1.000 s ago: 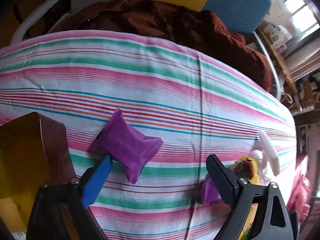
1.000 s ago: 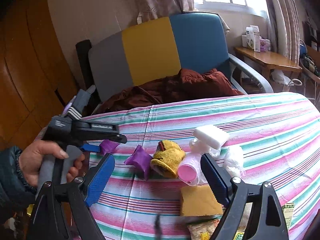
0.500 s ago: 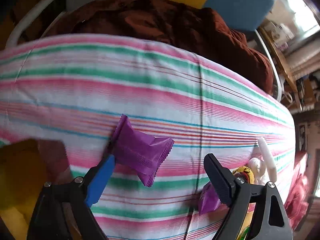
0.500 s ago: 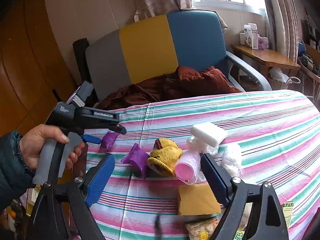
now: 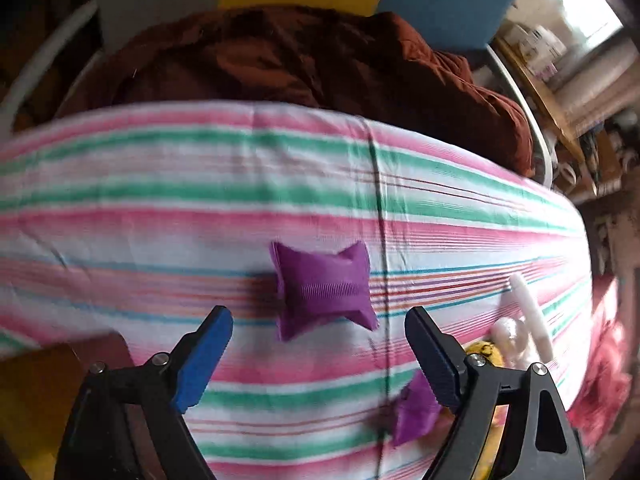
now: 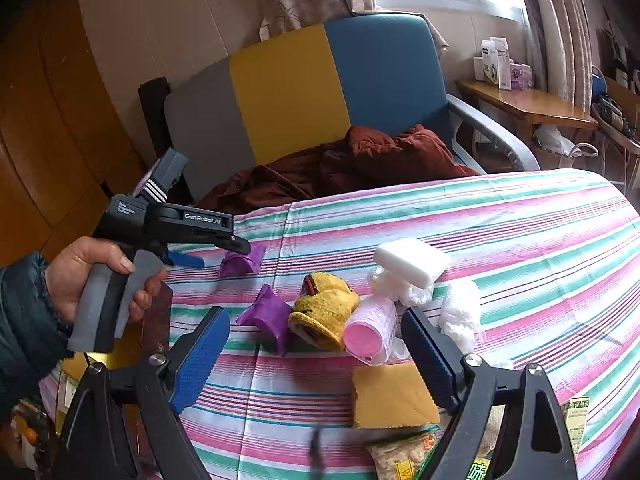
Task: Organize objects
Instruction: 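Close the left tool on a purple snack packet and lift it, then carry the purple packet toward the tray with the left tool while the right tool reaches the WEIDAN cracker bag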
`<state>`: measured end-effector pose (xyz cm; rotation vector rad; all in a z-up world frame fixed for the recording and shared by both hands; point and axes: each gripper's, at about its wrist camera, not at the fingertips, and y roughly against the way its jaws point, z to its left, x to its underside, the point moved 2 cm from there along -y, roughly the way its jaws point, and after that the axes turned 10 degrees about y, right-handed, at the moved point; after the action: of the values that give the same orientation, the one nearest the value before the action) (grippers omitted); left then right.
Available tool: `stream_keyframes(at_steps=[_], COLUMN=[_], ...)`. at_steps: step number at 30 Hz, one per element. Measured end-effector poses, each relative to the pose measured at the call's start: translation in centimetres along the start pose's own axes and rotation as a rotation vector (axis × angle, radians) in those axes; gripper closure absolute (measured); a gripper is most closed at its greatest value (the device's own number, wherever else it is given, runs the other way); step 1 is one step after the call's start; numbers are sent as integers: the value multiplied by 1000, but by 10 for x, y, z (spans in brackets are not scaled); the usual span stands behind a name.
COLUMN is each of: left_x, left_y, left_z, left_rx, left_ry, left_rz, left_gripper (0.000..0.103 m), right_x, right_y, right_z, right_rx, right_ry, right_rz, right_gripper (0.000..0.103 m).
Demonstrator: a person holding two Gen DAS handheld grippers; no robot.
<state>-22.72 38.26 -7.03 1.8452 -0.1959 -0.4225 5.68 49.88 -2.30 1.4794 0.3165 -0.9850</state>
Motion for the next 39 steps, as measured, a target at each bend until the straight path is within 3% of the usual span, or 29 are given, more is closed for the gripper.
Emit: stream_keyframes(at_steps=[2,7,9,12,16,20,23,27,32,36,39], left_x=[-4,14,19,23,16,14,16,18,38,60,88], left_y=[1,7,2,-1,-23,-33,-37,-33,-4,30,49], left_z=[-15,-47,-50,-38,-53,-57,-61,-57,-52,-49,-46], left_rx=[-34,-177,-198,-211,-198,-182,-154,-138,-76,22,76], left_ry=[-143,-695,-809,-874,-906,-899,-869,-784,-664,-578,-536], left_rz=[-21,-128,-117,-102,-96,-88,-84,-103,-157,-198,-230], left_gripper=[17,24,28,34,40,59,66,67,67,67,67], right_x=[1,2,3,3,3,3,3,0,2,11,13], right_y=[-3,-7,-8,-9,-9,-11,-12,-4,14,10,2], right_z=[-1,-2,-2,-3,-9,-18,-23,-33,-76,-103,-100], right_rx=[3,7,8,16,23,30,40,73,106,59,45], right_ry=[-5,-11,-9,-11,-41,-79,-95,-128,-303,-444,-435], right_rz=[15,36,42,46,45,47,47,4,-76,-49,-6], right_gripper=[14,14,14,14,14,14,14,14,14,14,14])
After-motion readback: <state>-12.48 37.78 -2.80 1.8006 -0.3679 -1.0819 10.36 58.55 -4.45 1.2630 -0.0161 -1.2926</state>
